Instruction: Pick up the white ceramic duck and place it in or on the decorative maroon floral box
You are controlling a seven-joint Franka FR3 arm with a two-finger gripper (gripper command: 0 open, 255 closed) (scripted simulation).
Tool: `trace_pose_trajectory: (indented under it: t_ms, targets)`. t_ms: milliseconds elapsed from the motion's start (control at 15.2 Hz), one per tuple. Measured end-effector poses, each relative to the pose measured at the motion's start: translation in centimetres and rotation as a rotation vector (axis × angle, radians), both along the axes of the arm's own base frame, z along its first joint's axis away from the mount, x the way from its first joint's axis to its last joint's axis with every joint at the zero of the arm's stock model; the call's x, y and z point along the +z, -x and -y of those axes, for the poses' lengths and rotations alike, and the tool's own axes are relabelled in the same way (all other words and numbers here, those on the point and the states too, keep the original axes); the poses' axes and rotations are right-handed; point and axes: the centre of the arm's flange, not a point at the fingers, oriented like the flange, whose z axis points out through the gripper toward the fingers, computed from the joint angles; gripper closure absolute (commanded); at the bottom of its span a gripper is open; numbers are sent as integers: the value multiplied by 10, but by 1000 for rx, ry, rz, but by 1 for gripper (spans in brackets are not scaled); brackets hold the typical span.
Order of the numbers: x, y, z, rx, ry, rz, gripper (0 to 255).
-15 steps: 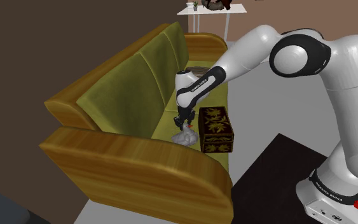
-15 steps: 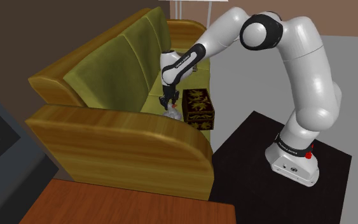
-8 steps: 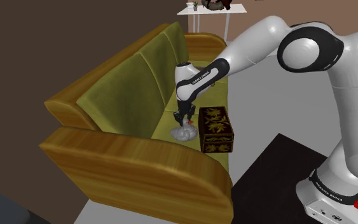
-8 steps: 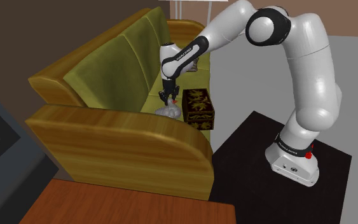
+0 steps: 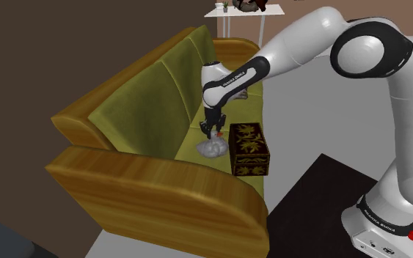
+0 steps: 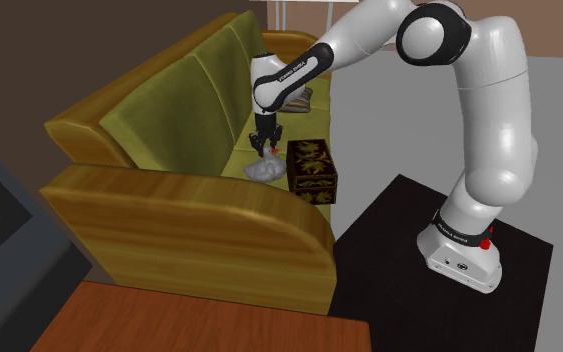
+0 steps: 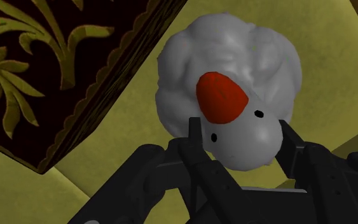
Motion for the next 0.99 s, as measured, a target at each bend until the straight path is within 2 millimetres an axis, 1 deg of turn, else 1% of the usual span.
trace_pose_trajectory:
  t_ms: [990]
  targets:
    - [80, -1, -1, 0, 0, 0, 255]
